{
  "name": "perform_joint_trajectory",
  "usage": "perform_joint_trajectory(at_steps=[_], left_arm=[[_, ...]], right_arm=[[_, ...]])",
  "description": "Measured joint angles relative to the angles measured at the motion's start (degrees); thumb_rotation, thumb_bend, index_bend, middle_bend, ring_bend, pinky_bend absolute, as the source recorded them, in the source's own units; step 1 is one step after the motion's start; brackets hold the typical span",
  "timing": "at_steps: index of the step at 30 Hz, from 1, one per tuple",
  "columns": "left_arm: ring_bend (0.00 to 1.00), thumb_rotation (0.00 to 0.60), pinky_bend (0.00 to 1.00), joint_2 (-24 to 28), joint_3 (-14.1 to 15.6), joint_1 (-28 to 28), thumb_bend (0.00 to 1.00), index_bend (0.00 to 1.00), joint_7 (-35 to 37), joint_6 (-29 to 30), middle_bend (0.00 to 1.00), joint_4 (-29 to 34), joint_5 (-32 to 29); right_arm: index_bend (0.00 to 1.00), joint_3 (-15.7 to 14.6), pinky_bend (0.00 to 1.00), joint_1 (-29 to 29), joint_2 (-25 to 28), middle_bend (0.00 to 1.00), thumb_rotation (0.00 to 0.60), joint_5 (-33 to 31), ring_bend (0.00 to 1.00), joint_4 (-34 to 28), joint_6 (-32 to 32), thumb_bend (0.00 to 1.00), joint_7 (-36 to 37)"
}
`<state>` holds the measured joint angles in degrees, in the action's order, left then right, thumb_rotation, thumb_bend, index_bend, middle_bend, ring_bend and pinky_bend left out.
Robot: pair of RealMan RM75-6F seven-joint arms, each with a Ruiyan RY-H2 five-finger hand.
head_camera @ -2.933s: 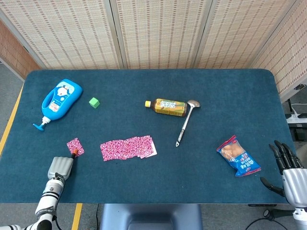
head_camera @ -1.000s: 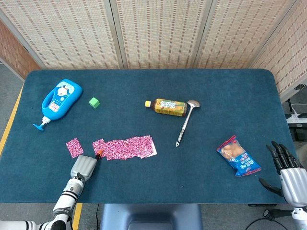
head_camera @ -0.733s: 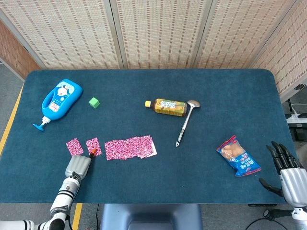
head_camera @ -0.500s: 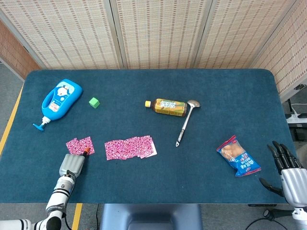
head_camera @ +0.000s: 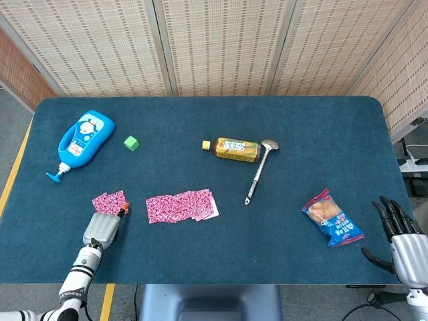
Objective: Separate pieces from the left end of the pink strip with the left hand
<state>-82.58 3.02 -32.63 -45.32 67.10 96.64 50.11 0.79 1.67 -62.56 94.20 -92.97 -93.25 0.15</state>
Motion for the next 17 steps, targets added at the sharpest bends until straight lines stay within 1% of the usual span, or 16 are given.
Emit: perform_joint_trajectory(at_steps=[1, 4, 6, 7, 8, 9, 11, 12, 14, 17], left_arm=[[0.65, 0.6, 0.68, 0.31, 0.31, 0.33, 0.88, 0.02, 1.24, 0.34, 0.65, 0.31, 2.21], [0.6, 0.6, 0.68, 1.66, 1.62, 1.77, 0.76, 0.02, 6.21, 2.31, 0.53, 1.13, 10.87], [0.55, 0.6, 0.67, 2.86, 2.7, 3.27, 0.66, 0.02, 10.46, 4.89, 0.43, 1.24, 17.75], [0.52, 0.6, 0.65, 3.44, 3.2, 4.1, 0.63, 0.02, 12.51, 6.43, 0.39, 1.11, 20.77], [0.46, 0.6, 0.6, 4.26, 3.86, 5.39, 0.59, 0.02, 15.38, 8.93, 0.34, 0.75, 24.67], [0.39, 0.6, 0.54, 4.89, 4.35, 6.46, 0.56, 0.01, 17.61, 11.05, 0.3, 0.32, 27.39], [0.28, 0.6, 0.44, 6.46, 5.46, 9.21, 0.51, 0.0, 23.11, 16.28, 0.23, -1.16, 32.32], [0.24, 0.6, 0.41, 7.16, 5.88, 10.49, 0.49, 0.0, 25.49, 18.46, 0.19, -1.97, 33.85], [0.19, 0.6, 0.38, 8.76, 6.61, 13.75, 0.47, 0.0, 30.69, 22.97, 0.15, -4.03, 36.03], [0.17, 0.6, 0.36, 11.36, 6.99, 17.98, 0.46, 0.0, 35.39, 27.48, 0.12, -6.34, 37.81]], right_arm=[[0.0, -0.02, 0.21, -0.04, 0.04, 0.0, 0.6, -0.02, 0.0, -0.03, 0.12, 0.06, 0.01], [0.0, -0.17, 0.21, -0.15, 0.27, 0.0, 0.6, 0.02, 0.0, -0.14, 0.48, 0.06, 0.07], [0.0, -0.18, 0.21, -0.23, 0.36, 0.0, 0.6, 0.01, 0.0, -0.14, 0.64, 0.06, 0.09], [0.0, -0.17, 0.21, -0.3, 0.38, 0.0, 0.6, 0.04, 0.0, -0.07, 0.7, 0.06, 0.08], [0.0, -0.12, 0.21, -0.35, 0.35, 0.0, 0.6, 0.13, 0.0, 0.05, 0.66, 0.06, 0.07], [0.0, -0.04, 0.21, -0.4, 0.25, 0.0, 0.6, 0.24, 0.0, 0.24, 0.54, 0.06, 0.03], [0.0, 0.2, 0.21, -0.46, -0.27, 0.0, 0.6, 0.46, 0.0, 0.8, 0.06, 0.06, -0.2], [0.0, 0.3, 0.21, -0.46, -0.56, 0.0, 0.6, 0.54, 0.0, 1.03, -0.16, 0.06, -0.37], [0.0, 0.51, 0.21, -0.47, -1.24, 0.0, 0.6, 0.64, 0.0, 1.44, -0.54, 0.06, -0.84], [0.0, 0.63, 0.21, -0.52, -1.99, 0.0, 0.6, 0.65, 0.0, 1.82, -0.63, 0.06, -1.53]])
